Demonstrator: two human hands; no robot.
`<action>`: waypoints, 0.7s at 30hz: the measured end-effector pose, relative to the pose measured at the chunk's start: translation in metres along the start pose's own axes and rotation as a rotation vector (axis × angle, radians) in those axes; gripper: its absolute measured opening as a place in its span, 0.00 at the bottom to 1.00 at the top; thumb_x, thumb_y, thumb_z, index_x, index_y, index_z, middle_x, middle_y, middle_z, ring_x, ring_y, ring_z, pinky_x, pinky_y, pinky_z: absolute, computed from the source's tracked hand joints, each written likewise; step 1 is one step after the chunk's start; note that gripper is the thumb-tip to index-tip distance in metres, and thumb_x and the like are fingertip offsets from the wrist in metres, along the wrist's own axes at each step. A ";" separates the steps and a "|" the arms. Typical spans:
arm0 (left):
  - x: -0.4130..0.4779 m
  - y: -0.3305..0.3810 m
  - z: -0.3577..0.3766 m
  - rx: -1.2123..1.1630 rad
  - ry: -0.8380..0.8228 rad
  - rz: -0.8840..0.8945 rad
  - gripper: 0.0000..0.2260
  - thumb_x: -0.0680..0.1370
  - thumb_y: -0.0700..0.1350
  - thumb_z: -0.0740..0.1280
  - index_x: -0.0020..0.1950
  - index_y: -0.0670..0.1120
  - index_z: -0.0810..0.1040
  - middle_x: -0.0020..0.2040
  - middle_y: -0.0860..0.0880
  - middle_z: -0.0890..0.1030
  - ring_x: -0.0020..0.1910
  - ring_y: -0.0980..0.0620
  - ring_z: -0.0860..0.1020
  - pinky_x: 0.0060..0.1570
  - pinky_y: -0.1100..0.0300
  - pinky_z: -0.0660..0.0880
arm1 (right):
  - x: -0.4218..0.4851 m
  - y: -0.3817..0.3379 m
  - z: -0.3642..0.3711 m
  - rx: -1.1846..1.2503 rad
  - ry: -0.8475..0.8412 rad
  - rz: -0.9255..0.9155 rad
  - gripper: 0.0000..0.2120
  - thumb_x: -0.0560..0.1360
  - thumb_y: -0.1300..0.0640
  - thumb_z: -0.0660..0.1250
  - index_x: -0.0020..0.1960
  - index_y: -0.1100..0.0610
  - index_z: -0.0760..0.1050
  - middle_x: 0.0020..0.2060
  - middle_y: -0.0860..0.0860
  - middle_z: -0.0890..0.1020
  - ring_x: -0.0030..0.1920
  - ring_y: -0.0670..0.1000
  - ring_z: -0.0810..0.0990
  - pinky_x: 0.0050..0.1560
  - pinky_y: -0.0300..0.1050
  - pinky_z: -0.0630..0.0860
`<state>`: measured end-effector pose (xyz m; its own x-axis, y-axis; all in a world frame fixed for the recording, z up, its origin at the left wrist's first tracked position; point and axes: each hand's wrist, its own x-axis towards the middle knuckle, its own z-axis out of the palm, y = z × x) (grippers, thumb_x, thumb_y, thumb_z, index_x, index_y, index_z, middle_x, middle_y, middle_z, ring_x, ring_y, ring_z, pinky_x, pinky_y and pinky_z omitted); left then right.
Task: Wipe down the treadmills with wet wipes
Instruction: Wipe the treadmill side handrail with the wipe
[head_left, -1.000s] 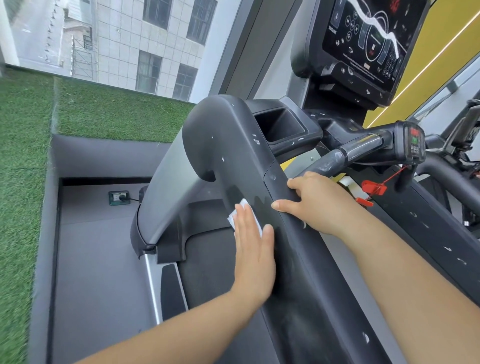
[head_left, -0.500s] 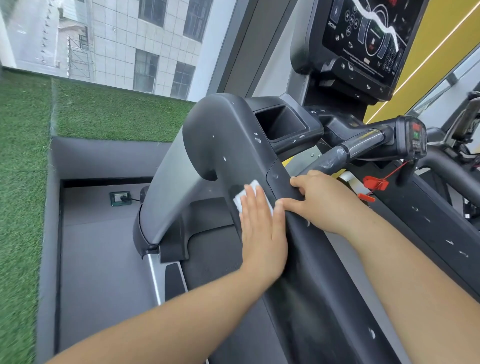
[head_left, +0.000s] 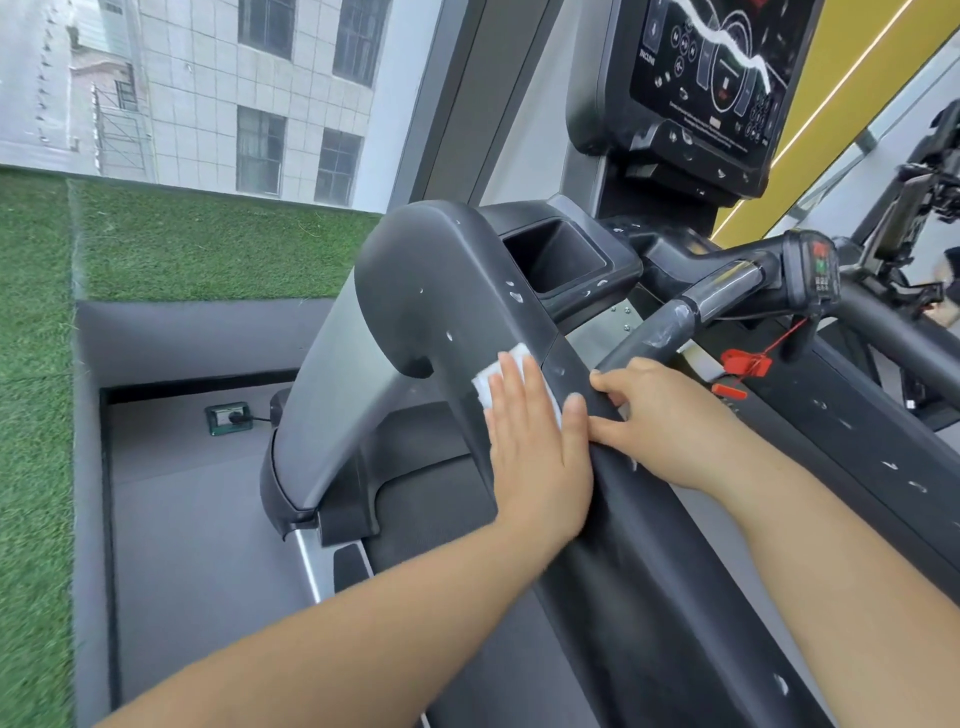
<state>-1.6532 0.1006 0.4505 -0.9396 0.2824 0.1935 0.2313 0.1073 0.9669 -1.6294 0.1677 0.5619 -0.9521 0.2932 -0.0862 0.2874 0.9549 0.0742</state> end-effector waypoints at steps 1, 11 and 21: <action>0.004 0.000 0.000 0.006 0.014 0.003 0.33 0.72 0.64 0.36 0.74 0.53 0.33 0.71 0.62 0.31 0.66 0.68 0.26 0.69 0.67 0.31 | 0.000 0.000 0.000 -0.006 0.002 0.002 0.25 0.75 0.41 0.63 0.69 0.51 0.69 0.52 0.49 0.71 0.54 0.51 0.75 0.54 0.47 0.72; 0.001 -0.008 0.001 -0.133 0.030 -0.062 0.26 0.82 0.57 0.45 0.76 0.55 0.37 0.74 0.63 0.36 0.68 0.70 0.31 0.68 0.70 0.34 | 0.007 0.003 -0.009 -0.067 -0.009 -0.050 0.17 0.75 0.38 0.61 0.52 0.49 0.76 0.45 0.46 0.72 0.48 0.49 0.73 0.48 0.46 0.72; -0.040 -0.026 0.010 -0.371 0.029 -0.141 0.25 0.78 0.59 0.43 0.73 0.61 0.36 0.71 0.72 0.35 0.68 0.72 0.31 0.66 0.72 0.35 | 0.046 -0.017 -0.009 -0.022 0.037 -0.161 0.32 0.73 0.39 0.67 0.72 0.52 0.66 0.66 0.50 0.66 0.64 0.52 0.71 0.57 0.49 0.70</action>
<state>-1.6189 0.0957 0.4165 -0.9635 0.2621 0.0538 -0.0025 -0.2101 0.9777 -1.6789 0.1648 0.5656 -0.9889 0.1345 -0.0625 0.1291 0.9881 0.0838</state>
